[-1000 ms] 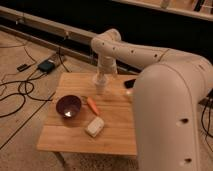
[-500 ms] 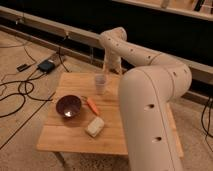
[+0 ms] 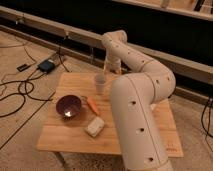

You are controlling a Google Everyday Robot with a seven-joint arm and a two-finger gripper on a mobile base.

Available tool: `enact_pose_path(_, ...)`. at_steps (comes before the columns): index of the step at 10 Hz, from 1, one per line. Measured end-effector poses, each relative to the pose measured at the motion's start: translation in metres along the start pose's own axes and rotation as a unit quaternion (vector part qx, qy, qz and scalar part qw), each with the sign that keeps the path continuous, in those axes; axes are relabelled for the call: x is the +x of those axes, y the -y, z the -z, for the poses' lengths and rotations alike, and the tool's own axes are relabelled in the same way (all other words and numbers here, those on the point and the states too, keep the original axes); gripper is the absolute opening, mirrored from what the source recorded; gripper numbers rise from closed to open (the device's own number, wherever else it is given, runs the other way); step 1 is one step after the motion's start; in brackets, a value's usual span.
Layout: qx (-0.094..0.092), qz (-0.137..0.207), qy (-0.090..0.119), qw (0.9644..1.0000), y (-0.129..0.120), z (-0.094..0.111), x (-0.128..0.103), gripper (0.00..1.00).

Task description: Pick up the ceramic cup

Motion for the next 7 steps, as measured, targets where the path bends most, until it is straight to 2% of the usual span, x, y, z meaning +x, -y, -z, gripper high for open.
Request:
enact_pose_path(2, 0.006, 0.003, -0.009, 0.9999, 0.002, -0.013, -0.003, 0.65)
enact_pose_path(5, 0.015, 0.013, -0.008, 0.9998, 0.007, -0.031, -0.01, 0.63)
enact_pose_path(6, 0.018, 0.017, -0.006, 0.9997, 0.008, -0.036, -0.012, 0.55)
enact_pose_path(7, 0.018, 0.021, -0.003, 0.9996, 0.008, -0.04, -0.015, 0.43)
